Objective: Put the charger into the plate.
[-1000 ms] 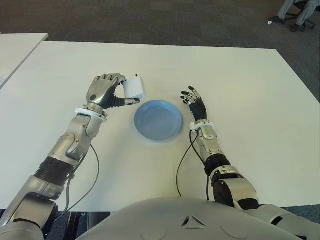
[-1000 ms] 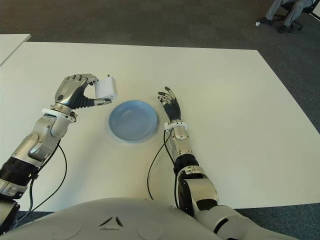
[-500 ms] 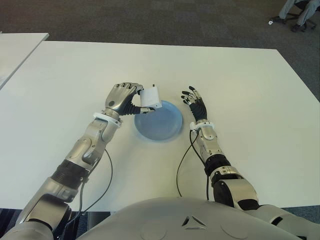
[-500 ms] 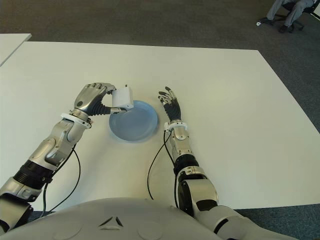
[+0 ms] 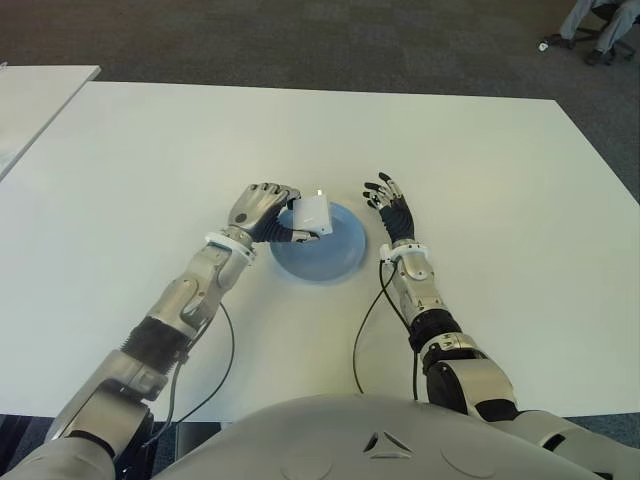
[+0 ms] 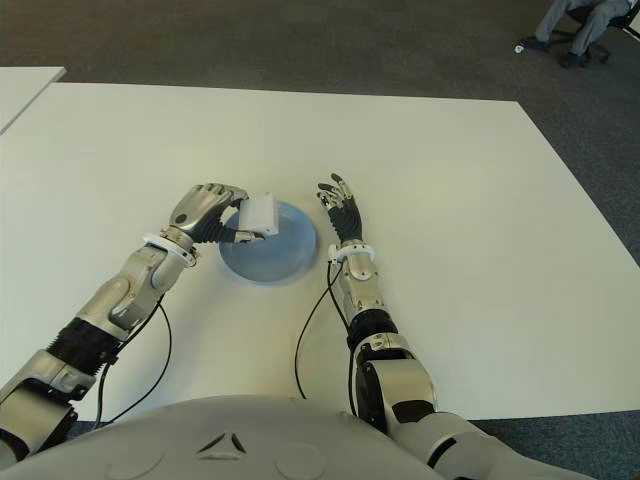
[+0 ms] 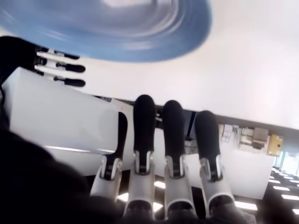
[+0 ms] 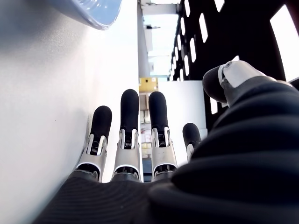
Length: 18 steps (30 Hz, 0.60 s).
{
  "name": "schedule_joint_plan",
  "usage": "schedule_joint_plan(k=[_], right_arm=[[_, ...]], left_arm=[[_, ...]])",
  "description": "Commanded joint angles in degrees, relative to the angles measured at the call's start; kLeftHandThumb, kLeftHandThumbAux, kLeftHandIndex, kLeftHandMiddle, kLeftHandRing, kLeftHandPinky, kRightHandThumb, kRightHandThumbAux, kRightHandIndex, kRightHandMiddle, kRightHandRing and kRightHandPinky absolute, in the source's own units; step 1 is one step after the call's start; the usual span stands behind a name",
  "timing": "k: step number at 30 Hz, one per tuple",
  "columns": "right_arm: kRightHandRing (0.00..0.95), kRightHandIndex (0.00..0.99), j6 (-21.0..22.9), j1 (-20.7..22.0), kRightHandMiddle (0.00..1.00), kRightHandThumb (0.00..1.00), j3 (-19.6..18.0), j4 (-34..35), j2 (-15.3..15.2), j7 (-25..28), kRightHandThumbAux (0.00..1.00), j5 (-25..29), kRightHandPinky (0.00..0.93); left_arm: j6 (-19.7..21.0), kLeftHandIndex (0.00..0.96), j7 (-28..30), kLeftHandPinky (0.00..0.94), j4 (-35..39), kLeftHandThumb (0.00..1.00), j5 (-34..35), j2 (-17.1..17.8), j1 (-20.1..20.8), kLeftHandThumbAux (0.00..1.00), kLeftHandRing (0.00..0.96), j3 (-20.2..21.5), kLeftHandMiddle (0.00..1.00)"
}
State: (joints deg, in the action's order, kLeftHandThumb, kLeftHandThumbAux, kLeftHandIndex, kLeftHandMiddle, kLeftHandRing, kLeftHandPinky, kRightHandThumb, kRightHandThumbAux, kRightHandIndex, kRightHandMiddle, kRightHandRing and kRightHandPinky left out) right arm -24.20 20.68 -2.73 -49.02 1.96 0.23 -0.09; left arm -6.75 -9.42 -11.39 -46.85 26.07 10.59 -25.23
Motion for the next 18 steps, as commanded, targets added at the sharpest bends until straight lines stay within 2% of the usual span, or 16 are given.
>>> schedule_joint_plan(k=[1,9,12,14,15,16,17,18], right_arm=[[0.260,0.095,3.2,-2.1,0.269,0.000,0.1,-0.7,0.5,-0.3,0.529,0.0,0.226],[0.253,0.094,4.3,-3.1,0.263,0.000,0.3,1.2,0.8,0.2,0.542,0.2,0.223],[0.245,0.088,4.3,-3.4,0.255,0.000,0.4,1.6,0.7,0.8,0.545,0.4,0.213],[0.228,0.074,3.7,-3.8,0.238,0.000,0.4,1.9,0.7,1.6,0.546,0.6,0.192],[0.220,0.068,3.1,-4.0,0.229,0.000,0.5,2.0,0.7,2.3,0.546,0.7,0.187],[0.200,0.054,2.7,-4.2,0.206,0.000,0.6,2.1,0.7,2.7,0.549,0.7,0.169],[0.186,0.045,2.5,-4.3,0.191,0.000,0.6,2.2,0.7,3.0,0.551,0.8,0.157],[0.182,0.042,2.3,-4.4,0.185,0.000,0.6,2.3,0.7,3.2,0.551,0.8,0.152]], left_arm=[[-2.0,0.443,-1.0,0.812,-3.2,0.751,-0.7,-0.6,1.6,0.697,0.850,-0.8,0.854],[-5.7,0.443,-5.4,0.823,-11.5,0.750,-0.6,-1.6,3.2,0.697,0.845,-1.3,0.848],[-6.6,0.444,-5.9,0.794,-12.6,0.745,-0.3,-1.5,3.6,0.696,0.817,-1.1,0.820],[-6.7,0.435,-4.9,0.663,-12.7,0.723,-0.2,-1.0,3.8,0.692,0.706,-1.0,0.725],[-6.0,0.386,-3.3,0.575,-12.5,0.666,-0.4,-0.5,3.9,0.638,0.612,-1.1,0.631],[-5.5,0.293,-2.2,0.409,-12.3,0.549,-0.5,-0.2,4.0,0.546,0.451,-1.2,0.467],[-5.2,0.233,-1.4,0.303,-12.2,0.473,-0.7,0.0,4.1,0.488,0.348,-1.3,0.363],[-4.9,0.212,-0.8,0.265,-12.0,0.446,-0.8,0.2,4.1,0.467,0.312,-1.3,0.325]])
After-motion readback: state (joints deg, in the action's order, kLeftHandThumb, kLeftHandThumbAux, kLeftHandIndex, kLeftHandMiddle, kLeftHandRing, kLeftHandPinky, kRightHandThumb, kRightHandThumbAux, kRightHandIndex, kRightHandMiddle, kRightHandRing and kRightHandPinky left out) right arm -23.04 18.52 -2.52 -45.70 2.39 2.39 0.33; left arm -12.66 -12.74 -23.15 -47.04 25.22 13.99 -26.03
